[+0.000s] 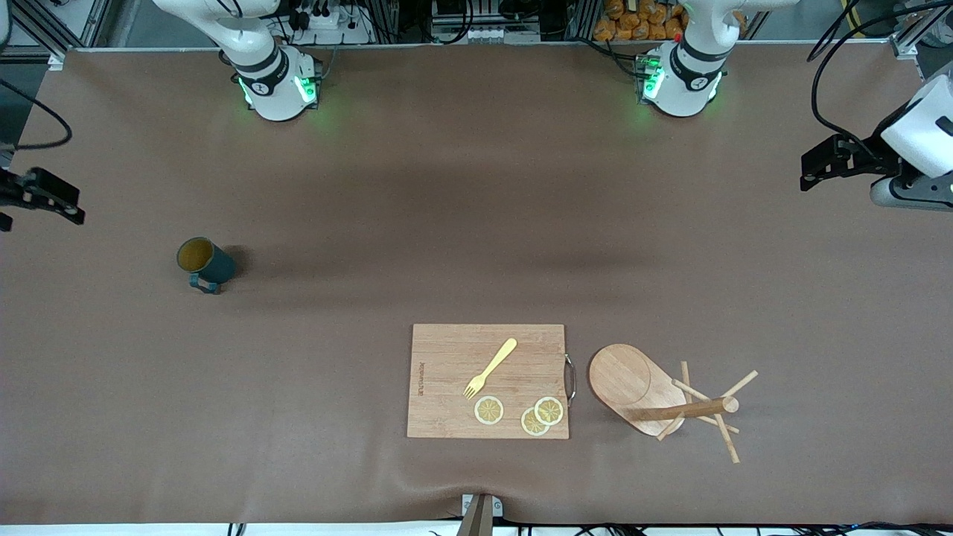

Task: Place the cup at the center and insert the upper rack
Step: 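Reach the right gripper to the teal mug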

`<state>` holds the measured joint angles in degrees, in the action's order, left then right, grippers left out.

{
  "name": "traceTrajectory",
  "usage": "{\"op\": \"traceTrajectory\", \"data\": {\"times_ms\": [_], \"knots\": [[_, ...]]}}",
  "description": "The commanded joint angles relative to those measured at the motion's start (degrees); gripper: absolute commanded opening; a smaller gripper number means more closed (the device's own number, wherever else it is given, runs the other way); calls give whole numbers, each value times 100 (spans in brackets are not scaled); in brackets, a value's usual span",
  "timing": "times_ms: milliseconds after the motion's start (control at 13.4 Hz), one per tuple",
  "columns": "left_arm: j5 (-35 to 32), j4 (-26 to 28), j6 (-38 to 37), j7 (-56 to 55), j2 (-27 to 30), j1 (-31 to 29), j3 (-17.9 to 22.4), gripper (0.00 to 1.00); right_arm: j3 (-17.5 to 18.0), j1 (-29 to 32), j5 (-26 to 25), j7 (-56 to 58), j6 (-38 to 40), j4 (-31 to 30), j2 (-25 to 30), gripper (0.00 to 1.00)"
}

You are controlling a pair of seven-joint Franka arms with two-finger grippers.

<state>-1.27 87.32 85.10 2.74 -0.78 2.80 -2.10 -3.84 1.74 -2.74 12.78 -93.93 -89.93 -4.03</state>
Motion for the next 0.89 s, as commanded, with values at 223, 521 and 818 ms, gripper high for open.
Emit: {"op": "traceTrajectory", "data": {"times_ms": [223,521,818], "knots": [[347,-22,68,122,78,-16,-18,100,-2,55,98,-47,-117,90,-942,100],[338,-14,59,131,34,-60,26,100,6,2,98,-732,-213,-541,-1162,100],[347,-22,59,131,51,-43,17,100,6,-15,98,-733,-967,-1613,-995,100]]}}
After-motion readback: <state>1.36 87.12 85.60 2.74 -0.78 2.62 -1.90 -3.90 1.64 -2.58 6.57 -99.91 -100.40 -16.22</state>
